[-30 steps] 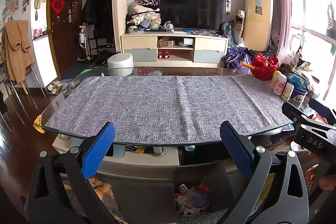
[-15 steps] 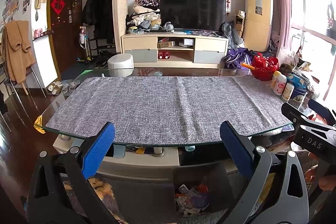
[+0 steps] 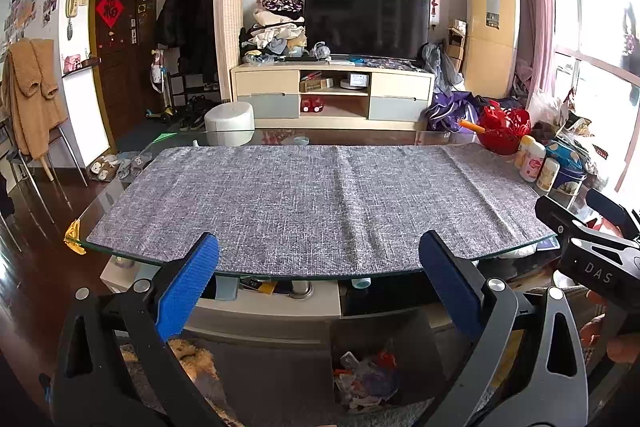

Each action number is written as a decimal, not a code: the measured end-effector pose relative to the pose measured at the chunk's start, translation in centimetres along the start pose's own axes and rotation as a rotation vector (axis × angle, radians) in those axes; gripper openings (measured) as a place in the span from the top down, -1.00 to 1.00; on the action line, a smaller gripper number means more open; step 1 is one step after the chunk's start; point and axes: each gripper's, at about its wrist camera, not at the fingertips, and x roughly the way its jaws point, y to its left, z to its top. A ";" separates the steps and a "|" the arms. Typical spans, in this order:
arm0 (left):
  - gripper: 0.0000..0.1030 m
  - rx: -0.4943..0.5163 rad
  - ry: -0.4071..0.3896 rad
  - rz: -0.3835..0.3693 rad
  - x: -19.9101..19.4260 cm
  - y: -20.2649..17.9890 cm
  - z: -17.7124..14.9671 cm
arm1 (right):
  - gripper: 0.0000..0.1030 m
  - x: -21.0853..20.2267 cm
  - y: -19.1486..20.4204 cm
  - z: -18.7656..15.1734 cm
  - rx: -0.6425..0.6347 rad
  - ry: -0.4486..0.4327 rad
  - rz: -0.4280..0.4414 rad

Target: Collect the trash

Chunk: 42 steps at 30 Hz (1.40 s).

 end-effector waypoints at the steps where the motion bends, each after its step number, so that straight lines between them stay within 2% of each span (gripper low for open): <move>1: -0.84 0.000 -0.001 0.000 0.0 0.0 0.0 | -0.94 0.0 -0.1 0.0 -0.001 0.001 -0.001; 42: -0.84 0.001 -0.005 0.000 -0.1 -0.4 0.7 | -0.94 -0.1 0.4 0.5 0.006 0.001 0.003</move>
